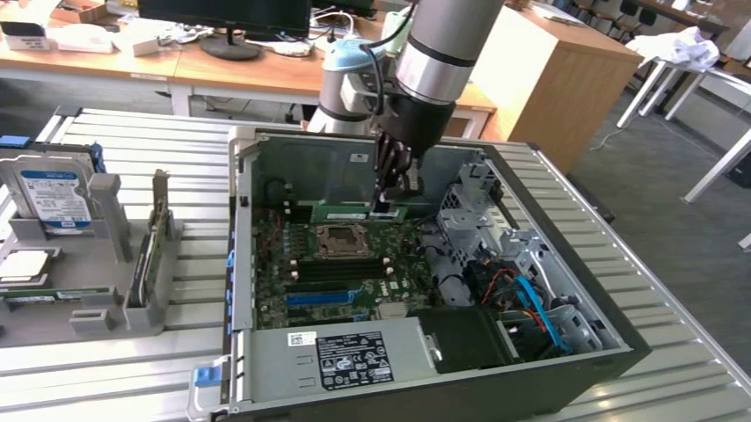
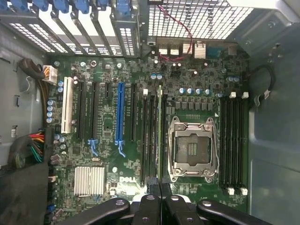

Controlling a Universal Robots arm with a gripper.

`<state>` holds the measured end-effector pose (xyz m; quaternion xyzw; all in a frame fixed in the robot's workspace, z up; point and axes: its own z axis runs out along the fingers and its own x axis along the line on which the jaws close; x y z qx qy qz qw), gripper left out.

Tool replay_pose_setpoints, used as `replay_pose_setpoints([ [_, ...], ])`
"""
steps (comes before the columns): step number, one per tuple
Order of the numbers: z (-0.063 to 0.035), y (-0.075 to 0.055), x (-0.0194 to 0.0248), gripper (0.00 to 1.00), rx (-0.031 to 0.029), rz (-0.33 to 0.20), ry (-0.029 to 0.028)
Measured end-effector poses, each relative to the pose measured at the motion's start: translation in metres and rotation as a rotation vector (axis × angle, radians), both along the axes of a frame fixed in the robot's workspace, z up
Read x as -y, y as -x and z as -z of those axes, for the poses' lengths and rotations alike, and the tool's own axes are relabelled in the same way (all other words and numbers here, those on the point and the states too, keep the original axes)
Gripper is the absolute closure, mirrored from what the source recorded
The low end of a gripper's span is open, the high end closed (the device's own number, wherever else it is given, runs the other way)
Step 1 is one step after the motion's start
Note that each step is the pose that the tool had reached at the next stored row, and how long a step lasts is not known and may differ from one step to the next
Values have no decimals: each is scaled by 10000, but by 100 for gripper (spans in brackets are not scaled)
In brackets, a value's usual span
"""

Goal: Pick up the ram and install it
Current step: 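Insert the ram into the slot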

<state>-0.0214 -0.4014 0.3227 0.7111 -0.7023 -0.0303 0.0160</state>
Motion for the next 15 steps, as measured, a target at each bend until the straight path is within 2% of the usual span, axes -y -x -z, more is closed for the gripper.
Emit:
replay_pose_setpoints([
  [7,109,0,0,88,0,0,-2],
  [15,129,0,1,88,0,1,-1],
])
